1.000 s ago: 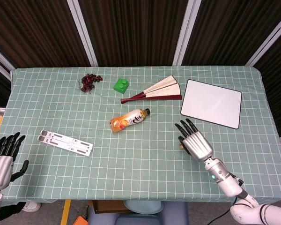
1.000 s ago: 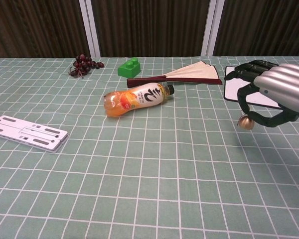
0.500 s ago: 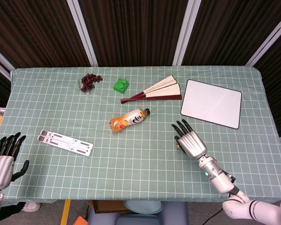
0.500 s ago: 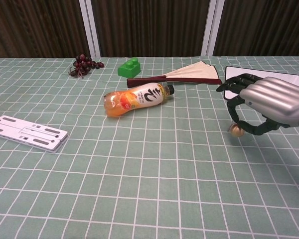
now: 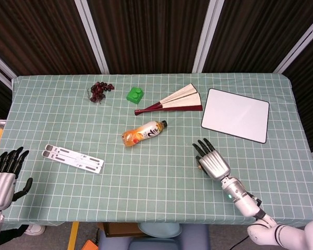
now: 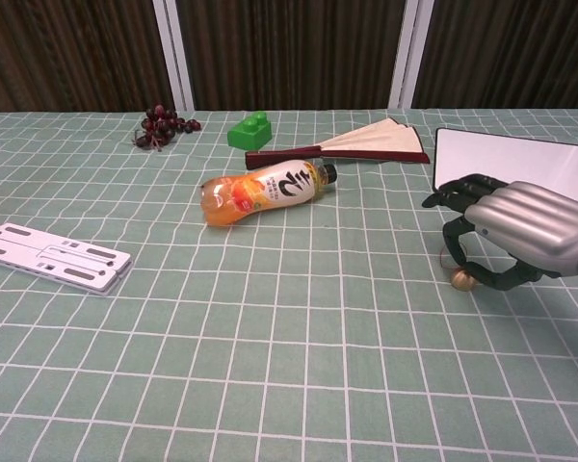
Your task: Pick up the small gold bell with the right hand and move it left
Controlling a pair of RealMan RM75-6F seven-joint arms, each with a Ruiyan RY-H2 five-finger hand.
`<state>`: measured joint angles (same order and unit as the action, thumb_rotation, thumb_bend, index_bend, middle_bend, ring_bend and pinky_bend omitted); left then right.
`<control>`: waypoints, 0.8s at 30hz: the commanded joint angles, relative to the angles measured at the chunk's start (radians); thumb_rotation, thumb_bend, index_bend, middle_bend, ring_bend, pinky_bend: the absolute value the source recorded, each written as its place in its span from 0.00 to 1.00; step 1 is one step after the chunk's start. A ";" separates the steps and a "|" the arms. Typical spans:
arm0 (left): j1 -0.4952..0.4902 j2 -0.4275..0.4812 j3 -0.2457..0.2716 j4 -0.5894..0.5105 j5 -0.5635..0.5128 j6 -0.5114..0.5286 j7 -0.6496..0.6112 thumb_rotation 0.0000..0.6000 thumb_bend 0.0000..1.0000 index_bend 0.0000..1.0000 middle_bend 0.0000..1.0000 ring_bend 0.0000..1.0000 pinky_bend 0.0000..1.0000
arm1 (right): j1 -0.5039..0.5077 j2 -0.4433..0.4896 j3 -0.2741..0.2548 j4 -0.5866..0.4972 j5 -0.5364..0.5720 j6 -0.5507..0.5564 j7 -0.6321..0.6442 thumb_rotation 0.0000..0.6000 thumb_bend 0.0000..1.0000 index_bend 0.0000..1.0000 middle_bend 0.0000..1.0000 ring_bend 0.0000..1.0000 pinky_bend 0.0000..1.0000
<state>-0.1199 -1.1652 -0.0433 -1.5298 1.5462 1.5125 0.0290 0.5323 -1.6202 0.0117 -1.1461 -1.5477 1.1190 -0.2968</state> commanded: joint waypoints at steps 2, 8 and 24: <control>0.000 0.000 0.000 0.001 0.000 0.001 -0.001 1.00 0.42 0.03 0.00 0.00 0.05 | -0.004 0.013 -0.003 -0.016 0.003 -0.001 0.000 1.00 0.55 0.42 0.18 0.00 0.00; 0.003 0.002 0.000 0.000 0.001 0.006 -0.005 1.00 0.42 0.03 0.00 0.00 0.05 | -0.023 0.059 -0.012 -0.083 0.003 0.015 -0.024 1.00 0.51 0.14 0.12 0.00 0.00; 0.026 0.026 0.005 -0.032 -0.006 0.028 0.009 1.00 0.42 0.03 0.00 0.00 0.05 | -0.394 0.352 -0.084 -0.434 -0.020 0.541 -0.023 1.00 0.38 0.00 0.00 0.00 0.00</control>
<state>-0.0956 -1.1412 -0.0388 -1.5602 1.5423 1.5418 0.0361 0.2247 -1.3087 -0.0378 -1.5728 -1.5826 1.5864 -0.3195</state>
